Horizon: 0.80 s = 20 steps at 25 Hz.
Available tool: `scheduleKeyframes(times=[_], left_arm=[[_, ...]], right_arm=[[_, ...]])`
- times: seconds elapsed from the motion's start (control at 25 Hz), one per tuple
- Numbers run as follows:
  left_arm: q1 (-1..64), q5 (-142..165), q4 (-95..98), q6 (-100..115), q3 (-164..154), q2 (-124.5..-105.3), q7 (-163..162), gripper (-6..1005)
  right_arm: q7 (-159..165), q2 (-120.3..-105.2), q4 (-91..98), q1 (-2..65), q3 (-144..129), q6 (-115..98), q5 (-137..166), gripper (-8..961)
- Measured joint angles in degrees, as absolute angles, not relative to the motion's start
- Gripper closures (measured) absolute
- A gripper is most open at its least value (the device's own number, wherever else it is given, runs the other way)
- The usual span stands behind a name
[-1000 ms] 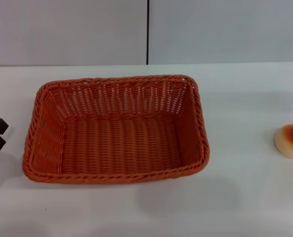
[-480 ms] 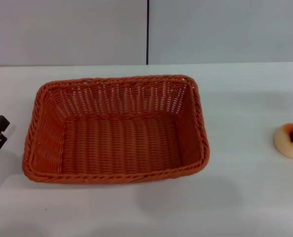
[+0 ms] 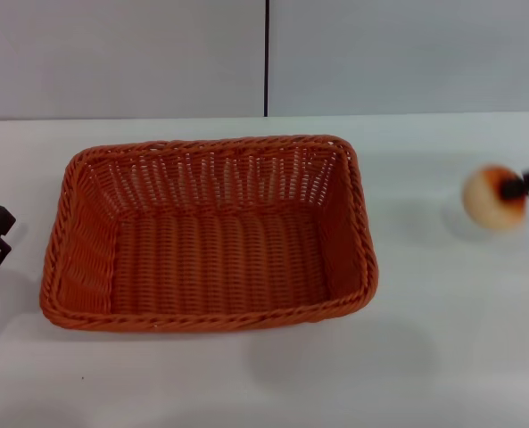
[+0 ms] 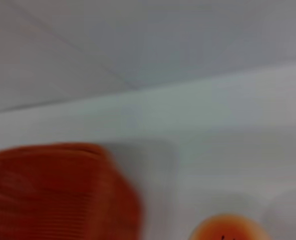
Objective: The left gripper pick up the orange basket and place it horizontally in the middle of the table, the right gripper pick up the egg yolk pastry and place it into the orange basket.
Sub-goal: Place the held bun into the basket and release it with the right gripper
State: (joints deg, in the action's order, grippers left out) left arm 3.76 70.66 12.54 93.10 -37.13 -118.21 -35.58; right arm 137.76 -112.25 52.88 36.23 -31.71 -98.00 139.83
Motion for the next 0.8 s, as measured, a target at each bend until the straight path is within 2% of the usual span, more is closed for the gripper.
scheduleKeyframes(times=[0.32, 0.48, 0.8], left_arm=[[3.9, 70.7, 11.3, 93.0, -36.9, -118.23, -35.3, 385], [3.8, 70.8, 11.2, 93.0, -36.9, -118.21, -35.3, 385], [3.4, 70.9, 10.1, 93.3, -37.0, -118.22, -35.3, 386]], right_arm=[[136.7, -112.43, 54.8, 40.2, -41.2, -106.1, 121.0, 901], [134.9, -113.97, 52.3, 44.8, -48.2, -103.9, 120.3, 912], [125.4, -115.25, 45.2, 48.8, -56.7, -95.5, 120.5, 917]])
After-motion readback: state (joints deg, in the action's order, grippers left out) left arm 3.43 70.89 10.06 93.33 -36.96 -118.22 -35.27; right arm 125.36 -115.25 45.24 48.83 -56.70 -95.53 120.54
